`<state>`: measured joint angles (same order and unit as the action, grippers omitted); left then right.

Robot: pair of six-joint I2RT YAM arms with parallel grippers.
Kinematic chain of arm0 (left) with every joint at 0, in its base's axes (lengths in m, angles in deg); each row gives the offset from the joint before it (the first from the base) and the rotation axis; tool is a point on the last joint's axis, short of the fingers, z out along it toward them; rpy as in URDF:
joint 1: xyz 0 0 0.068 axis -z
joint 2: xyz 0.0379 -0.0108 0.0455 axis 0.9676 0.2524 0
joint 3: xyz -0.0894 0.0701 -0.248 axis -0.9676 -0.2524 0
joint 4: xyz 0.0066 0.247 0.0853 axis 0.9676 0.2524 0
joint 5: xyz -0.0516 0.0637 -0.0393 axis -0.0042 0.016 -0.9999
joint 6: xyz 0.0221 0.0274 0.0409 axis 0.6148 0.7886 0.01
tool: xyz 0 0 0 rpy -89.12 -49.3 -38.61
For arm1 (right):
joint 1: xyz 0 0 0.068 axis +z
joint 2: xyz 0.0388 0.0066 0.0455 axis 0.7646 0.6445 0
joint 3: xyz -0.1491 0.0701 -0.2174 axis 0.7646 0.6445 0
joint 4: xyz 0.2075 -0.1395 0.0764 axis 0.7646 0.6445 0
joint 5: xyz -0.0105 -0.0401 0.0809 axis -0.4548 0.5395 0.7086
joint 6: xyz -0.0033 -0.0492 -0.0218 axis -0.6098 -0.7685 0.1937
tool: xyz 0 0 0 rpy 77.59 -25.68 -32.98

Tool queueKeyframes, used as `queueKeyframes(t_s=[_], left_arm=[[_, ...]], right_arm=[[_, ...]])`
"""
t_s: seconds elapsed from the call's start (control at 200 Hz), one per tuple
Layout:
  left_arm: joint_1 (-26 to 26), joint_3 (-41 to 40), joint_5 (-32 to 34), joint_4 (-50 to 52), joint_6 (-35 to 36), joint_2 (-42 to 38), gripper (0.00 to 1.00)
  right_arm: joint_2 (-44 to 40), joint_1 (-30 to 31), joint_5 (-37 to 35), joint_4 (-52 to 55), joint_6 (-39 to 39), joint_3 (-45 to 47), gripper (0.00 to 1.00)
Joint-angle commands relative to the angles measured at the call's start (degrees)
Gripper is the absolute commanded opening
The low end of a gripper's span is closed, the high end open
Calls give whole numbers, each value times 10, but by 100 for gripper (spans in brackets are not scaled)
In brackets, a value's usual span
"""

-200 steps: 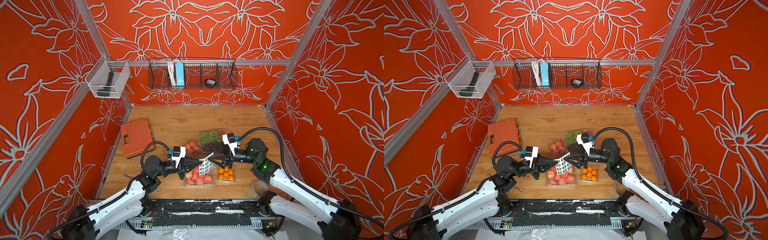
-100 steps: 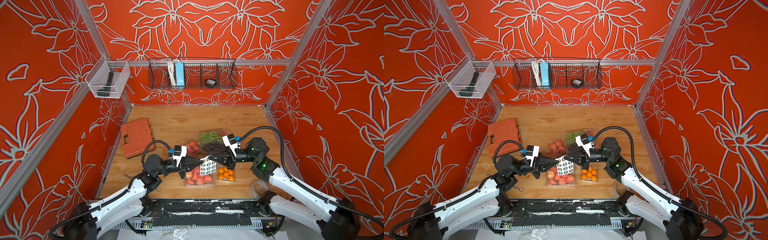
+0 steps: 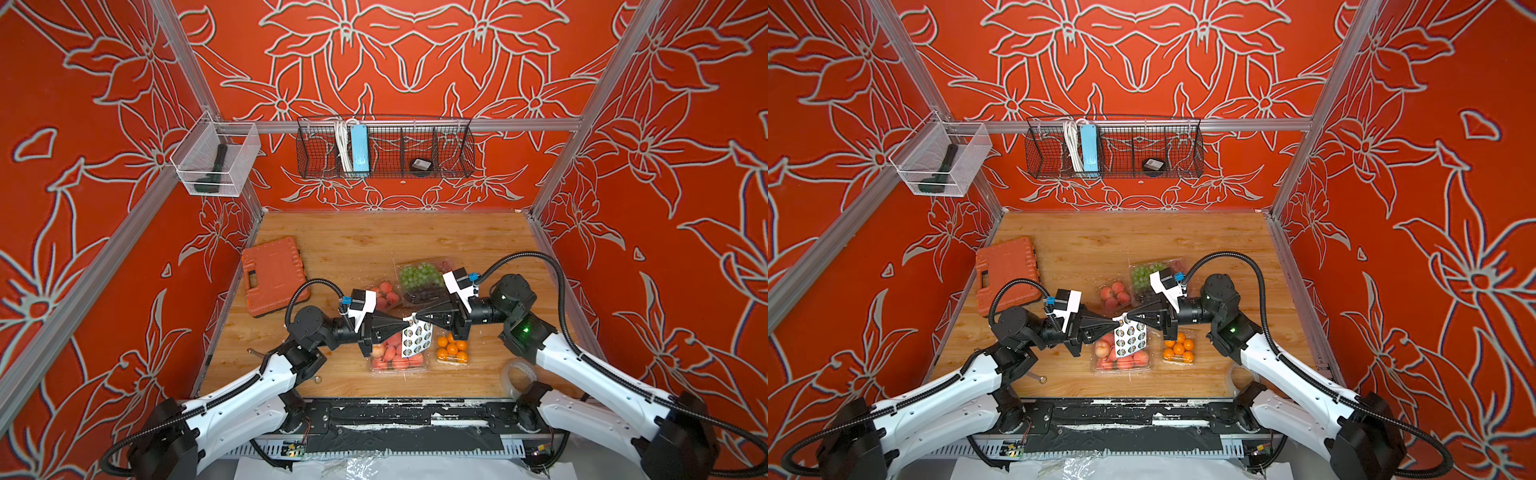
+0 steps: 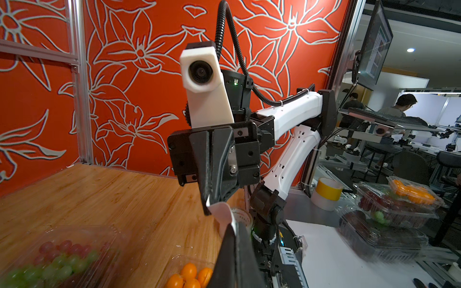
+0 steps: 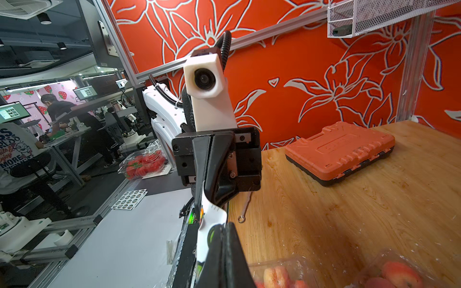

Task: Label fruit boxes
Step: Adjust the label sticker.

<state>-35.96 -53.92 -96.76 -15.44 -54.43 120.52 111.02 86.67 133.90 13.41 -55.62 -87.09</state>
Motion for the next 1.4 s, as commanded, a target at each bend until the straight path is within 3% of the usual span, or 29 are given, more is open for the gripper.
queueKeyframes(t_s=[0.0, 0.145, 0.35, 0.591, 0.761, 1.396], left_arm=[[-2, 18, -24, -24, -13, 10, 0], [-2, 8, -25, -32, -16, 12, 0], [-2, 8, -17, -28, -12, 11, 0], [-2, 8, -18, -32, -14, 10, 0], [-2, 7, -13, -31, -12, 13, 0], [-2, 6, -21, -42, -12, 28, 0]], right_arm=[[-9, -1, -16, -4, -9, 6, 0], [-18, -1, -39, 2, -17, 11, 1], [-20, 2, -45, 0, -2, 17, 21], [-25, 4, -53, -8, 5, 25, 29], [-22, 10, -53, -17, 20, 27, 48], [-3, 12, -55, -26, 19, 28, 50]])
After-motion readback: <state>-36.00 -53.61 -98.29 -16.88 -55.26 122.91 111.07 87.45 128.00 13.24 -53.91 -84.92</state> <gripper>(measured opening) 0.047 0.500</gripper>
